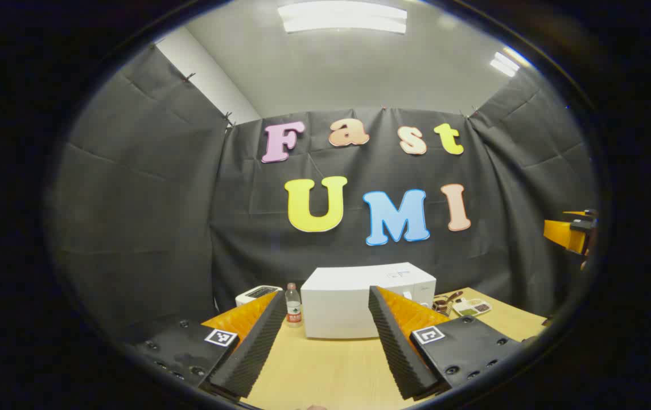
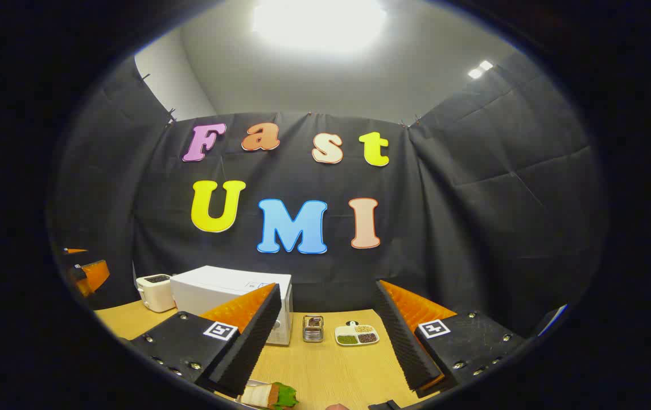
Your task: Open the microwave oven with the left hand, put the food in, and close the microwave oven.
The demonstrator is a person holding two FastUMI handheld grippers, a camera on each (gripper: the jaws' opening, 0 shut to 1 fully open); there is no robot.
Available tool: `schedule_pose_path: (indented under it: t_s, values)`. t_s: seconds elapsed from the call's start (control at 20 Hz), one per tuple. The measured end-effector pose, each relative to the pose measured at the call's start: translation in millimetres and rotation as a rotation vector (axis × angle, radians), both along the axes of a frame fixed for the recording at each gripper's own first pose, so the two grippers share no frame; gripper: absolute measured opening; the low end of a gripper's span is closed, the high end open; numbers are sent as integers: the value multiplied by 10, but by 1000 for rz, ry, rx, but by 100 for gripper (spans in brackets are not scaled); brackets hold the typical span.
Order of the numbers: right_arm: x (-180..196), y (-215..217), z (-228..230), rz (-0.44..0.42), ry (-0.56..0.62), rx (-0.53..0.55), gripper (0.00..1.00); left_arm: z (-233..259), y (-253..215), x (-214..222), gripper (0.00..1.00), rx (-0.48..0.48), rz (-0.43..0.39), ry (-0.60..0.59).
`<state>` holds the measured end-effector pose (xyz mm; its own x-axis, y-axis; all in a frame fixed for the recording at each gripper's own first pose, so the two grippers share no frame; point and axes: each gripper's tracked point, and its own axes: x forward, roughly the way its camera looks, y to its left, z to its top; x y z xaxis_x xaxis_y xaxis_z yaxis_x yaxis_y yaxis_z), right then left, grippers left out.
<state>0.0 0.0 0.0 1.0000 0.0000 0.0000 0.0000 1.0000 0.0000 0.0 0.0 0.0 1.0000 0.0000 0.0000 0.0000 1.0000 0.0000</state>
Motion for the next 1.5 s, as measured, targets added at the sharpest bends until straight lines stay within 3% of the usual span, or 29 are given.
schedule_pose_path:
  t_s: [0.95,1.3,1.5]
  values:
    - [54,-236,-82,73,-11,48,99,25,-423,71,95,8,49,-13]
    - [48,-222,-138,72,-1,38,99,-18,-857,706,96,-5,-35,-37]
    - [127,-266,-201,6,18,32,99,-119,-1154,1235,95,-5,-107,-55]
